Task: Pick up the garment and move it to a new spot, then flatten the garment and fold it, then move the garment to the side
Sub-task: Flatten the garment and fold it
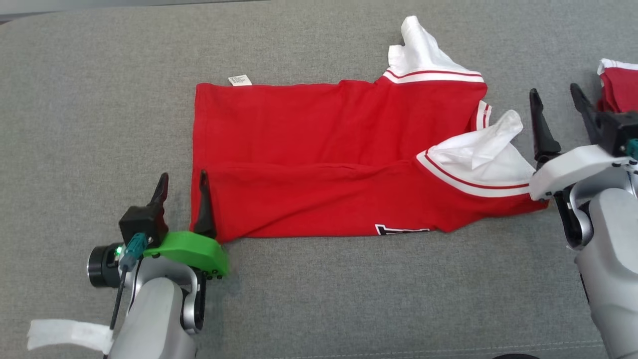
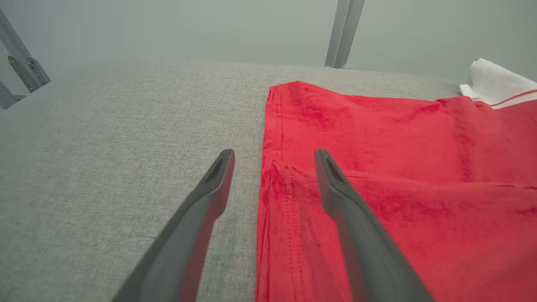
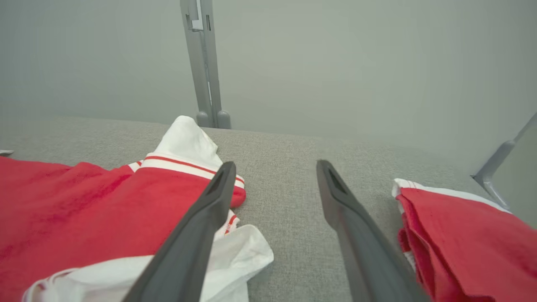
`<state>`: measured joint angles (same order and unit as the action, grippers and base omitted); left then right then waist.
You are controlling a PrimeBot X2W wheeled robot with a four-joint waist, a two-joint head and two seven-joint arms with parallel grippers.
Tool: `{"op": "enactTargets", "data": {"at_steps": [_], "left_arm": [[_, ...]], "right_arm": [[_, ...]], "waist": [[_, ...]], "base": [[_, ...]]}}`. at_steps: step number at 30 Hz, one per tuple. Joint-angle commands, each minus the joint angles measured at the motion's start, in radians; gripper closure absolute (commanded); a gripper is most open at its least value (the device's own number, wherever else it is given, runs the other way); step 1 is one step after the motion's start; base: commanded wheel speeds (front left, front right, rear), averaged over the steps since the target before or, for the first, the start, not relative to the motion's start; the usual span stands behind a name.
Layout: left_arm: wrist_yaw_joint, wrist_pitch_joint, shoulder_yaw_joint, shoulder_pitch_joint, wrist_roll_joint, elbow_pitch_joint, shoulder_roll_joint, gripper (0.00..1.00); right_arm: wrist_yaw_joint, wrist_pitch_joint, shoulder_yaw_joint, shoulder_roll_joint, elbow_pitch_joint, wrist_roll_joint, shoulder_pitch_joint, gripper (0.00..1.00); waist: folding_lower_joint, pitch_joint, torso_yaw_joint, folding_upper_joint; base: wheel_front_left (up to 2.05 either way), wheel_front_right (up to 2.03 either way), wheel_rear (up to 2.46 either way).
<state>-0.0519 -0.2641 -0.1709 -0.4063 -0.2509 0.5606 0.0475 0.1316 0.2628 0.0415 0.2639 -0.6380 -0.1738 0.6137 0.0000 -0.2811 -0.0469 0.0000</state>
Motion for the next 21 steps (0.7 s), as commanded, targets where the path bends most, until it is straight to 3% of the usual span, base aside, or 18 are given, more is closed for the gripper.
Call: {"op": "enactTargets", "data": {"at_steps": [1, 7, 14, 21], "left_arm": [[-0.015, 0.0, 0.02, 0.047, -0.011, -0.022, 0.006, 0.0], [-0.021, 0.0, 0.051, 0.149, -0.009, -0.068, 0.006, 0.0], [-0.012, 0.0, 0.053, 0.235, -0.019, -0.091, 0.006, 0.0], [-0.008, 0.0, 0.018, 0.207, -0.027, -0.101, 0.006, 0.0]], "right_arm": [[-0.002, 0.003, -0.034, -0.003, 0.053, 0.008, -0.063, 0.0], [-0.002, 0.003, -0.06, -0.022, 0.171, -0.004, -0.208, 0.0], [-0.002, 0.003, 0.079, -0.056, 0.205, -0.072, -0.327, 0.0], [-0.002, 0.003, 0.183, -0.065, 0.157, -0.116, -0.267, 0.0]], "waist": [[0.0, 0.032, 0.006, 0.0], [0.0, 0.086, 0.021, 0.0], [0.0, 0.106, 0.032, 0.0], [0.0, 0.089, -0.002, 0.0]], "base": [[0.0, 0.0, 0.0], [0.0, 0.0, 0.0], [0.0, 0.0, 0.0], [0.0, 0.0, 0.0]]}}
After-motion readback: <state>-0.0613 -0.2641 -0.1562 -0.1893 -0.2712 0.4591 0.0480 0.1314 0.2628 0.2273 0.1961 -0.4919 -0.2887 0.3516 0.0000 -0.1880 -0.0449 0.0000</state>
